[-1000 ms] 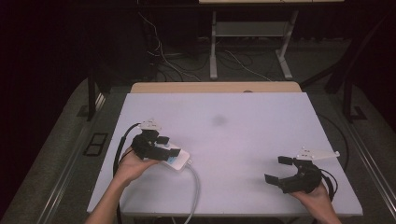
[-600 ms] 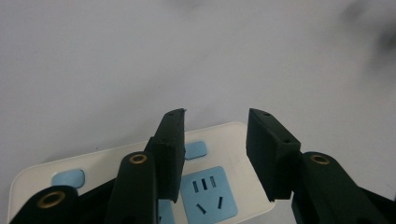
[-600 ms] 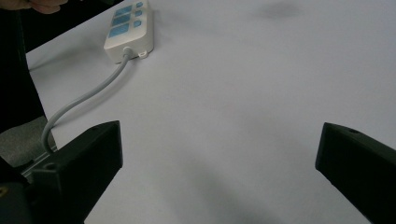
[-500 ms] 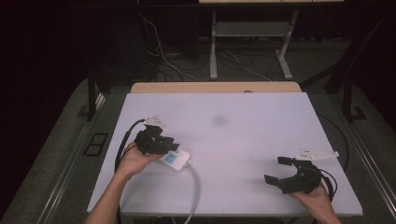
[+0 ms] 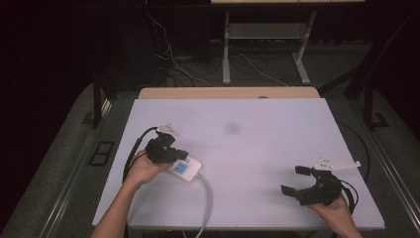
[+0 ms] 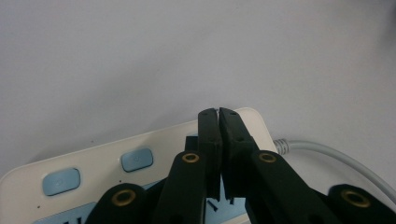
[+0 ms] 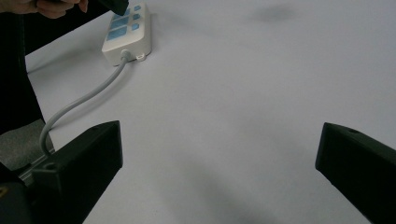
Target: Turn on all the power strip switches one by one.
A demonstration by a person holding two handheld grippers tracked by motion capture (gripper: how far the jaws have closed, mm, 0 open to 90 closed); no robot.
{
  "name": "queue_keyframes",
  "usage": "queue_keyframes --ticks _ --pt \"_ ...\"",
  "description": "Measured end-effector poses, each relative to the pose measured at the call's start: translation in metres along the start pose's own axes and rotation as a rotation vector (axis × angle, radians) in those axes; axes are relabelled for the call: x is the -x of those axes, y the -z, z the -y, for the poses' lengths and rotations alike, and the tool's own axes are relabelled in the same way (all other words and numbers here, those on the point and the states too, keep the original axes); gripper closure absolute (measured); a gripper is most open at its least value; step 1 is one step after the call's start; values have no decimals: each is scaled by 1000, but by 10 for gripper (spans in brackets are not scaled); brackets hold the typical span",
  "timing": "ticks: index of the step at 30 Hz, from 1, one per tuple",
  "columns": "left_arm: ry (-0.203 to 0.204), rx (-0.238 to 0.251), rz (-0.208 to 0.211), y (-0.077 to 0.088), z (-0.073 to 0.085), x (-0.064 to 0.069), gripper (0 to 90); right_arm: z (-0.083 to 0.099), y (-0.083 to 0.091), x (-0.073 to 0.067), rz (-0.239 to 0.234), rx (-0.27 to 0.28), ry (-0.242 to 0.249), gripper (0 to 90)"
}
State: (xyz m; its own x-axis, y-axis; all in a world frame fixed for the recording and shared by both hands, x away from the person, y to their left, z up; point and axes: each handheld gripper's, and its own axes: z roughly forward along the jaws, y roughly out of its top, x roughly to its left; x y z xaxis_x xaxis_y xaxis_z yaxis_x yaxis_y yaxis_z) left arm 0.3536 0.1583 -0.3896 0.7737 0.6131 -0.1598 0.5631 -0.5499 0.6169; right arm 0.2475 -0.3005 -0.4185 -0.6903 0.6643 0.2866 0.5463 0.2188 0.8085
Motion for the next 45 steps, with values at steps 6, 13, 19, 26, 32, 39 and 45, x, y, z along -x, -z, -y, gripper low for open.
queue_keyframes --ticks 6,13,19,26,32,39,45 --pt "-4 -26 -2 -7 -1 -1 889 0 0 0 0 0 1 5" --pt "-3 -45 -2 -13 0 -3 889 0 0 0 -2 -2 4 4" --pt "4 -53 -10 -17 0 -5 889 0 0 0 0 -3 5 5" --pt "12 -39 1 -19 0 -5 877 1 1 0 0 -1 5 5" --pt "25 -41 -2 -19 0 -5 885 1 1 1 3 2 6 5" --pt "30 -44 13 -20 1 -7 893 1 2 1 3 3 8 5" --pt "22 -42 20 -21 2 -8 896 1 2 1 4 3 8 5"
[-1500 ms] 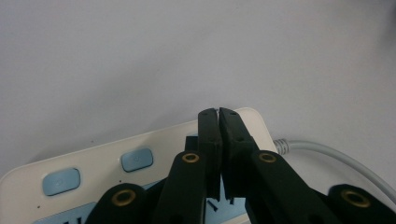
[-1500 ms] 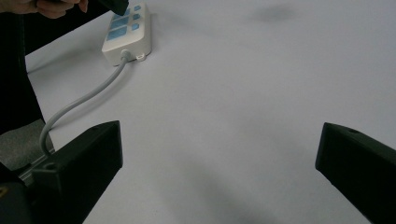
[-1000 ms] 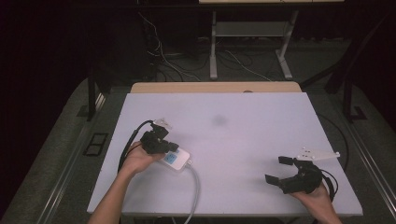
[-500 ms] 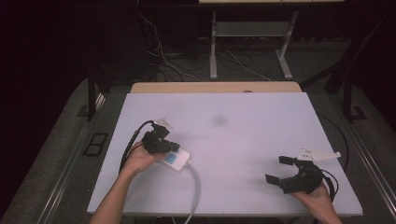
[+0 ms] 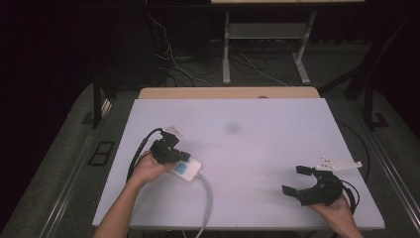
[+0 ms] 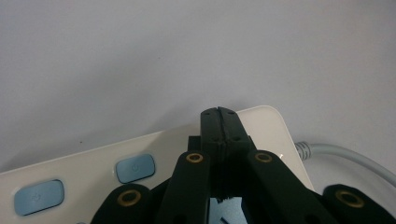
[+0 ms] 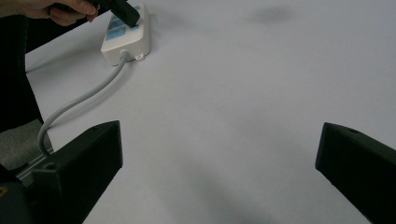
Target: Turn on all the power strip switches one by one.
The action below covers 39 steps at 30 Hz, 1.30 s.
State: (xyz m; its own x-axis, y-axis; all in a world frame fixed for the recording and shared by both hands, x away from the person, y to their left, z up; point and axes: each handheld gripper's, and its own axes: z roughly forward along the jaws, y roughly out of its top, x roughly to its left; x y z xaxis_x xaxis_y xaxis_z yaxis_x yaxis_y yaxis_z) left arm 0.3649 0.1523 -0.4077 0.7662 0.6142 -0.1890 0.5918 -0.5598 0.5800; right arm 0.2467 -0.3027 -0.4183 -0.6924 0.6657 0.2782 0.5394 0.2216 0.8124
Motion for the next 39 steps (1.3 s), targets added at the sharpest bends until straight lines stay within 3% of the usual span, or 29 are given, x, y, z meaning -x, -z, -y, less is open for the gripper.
queue_keyframes --ticks 12,20,25,39 --pt "59 -1 27 -2 1 -4 899 -1 1 -1 -2 7 6 4" --pt "54 -8 26 -2 0 -4 899 -1 5 1 3 19 2 5" --pt "20 -3 18 -2 1 -3 898 0 4 1 4 18 0 5" --pt "-2 2 11 0 1 -2 897 -1 4 2 6 21 -2 5"
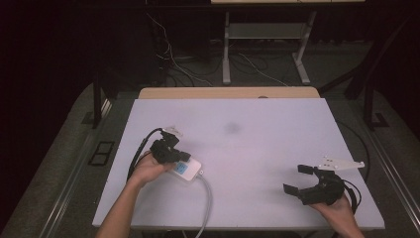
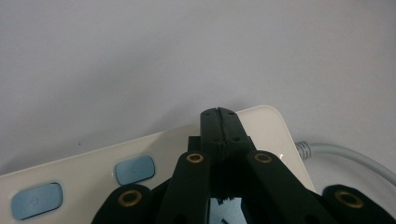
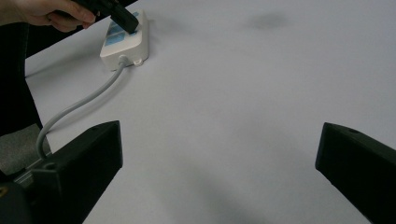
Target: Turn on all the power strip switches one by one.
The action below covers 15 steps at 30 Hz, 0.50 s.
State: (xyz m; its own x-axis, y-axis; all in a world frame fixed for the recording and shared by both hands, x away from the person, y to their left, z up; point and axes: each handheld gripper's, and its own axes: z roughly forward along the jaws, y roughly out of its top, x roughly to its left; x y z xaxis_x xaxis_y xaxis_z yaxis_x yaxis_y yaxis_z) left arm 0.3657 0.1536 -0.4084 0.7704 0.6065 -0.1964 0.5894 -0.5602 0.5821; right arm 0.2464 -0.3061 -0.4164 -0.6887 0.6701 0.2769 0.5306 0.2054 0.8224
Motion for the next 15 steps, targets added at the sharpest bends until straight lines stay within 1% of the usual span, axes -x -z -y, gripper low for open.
queue_keyframes --ticks 3,6,10,14,15 --pt "0 0 1 2 0 0 897 0 1 1 3 1 -2 5" --pt "2 15 10 6 -1 0 897 0 2 1 10 13 -2 5" --pt "-15 17 -1 12 -4 1 896 0 3 2 13 16 -3 5" --pt "-17 15 -19 19 -7 1 896 -1 4 1 16 25 -2 5" --pt "-16 21 -18 21 -7 1 896 -1 4 2 17 24 -1 4"
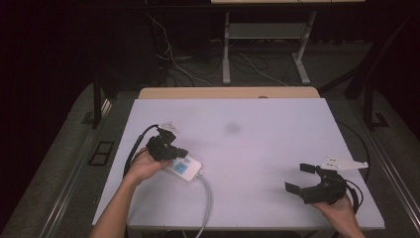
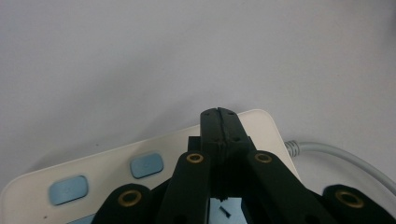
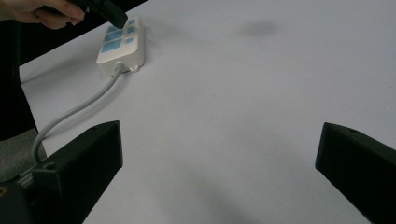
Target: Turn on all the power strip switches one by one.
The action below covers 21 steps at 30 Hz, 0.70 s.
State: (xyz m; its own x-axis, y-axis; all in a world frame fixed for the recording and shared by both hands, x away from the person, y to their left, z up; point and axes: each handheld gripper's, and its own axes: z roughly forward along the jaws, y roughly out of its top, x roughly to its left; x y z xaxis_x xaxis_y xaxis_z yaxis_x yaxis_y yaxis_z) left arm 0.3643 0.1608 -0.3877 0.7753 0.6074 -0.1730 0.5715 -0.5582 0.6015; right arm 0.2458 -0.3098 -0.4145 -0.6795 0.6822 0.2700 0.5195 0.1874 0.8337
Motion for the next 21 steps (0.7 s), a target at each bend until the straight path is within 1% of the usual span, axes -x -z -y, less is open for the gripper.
queue_keyframes --ticks 4,5,10,15,19,21 --pt "-6 6 -20 8 -1 -2 896 0 0 0 1 0 -1 5" --pt "-3 7 -19 9 -1 -3 896 0 0 0 1 0 -1 5" --pt "1 12 -39 17 -1 -6 896 0 0 0 1 -1 0 5" --pt "10 11 -51 24 -1 -10 896 0 0 0 3 -1 0 5" --pt "29 24 -57 28 0 -15 896 0 0 0 3 -1 0 5" --pt "32 22 -63 29 1 -17 896 0 0 0 3 -1 1 5"
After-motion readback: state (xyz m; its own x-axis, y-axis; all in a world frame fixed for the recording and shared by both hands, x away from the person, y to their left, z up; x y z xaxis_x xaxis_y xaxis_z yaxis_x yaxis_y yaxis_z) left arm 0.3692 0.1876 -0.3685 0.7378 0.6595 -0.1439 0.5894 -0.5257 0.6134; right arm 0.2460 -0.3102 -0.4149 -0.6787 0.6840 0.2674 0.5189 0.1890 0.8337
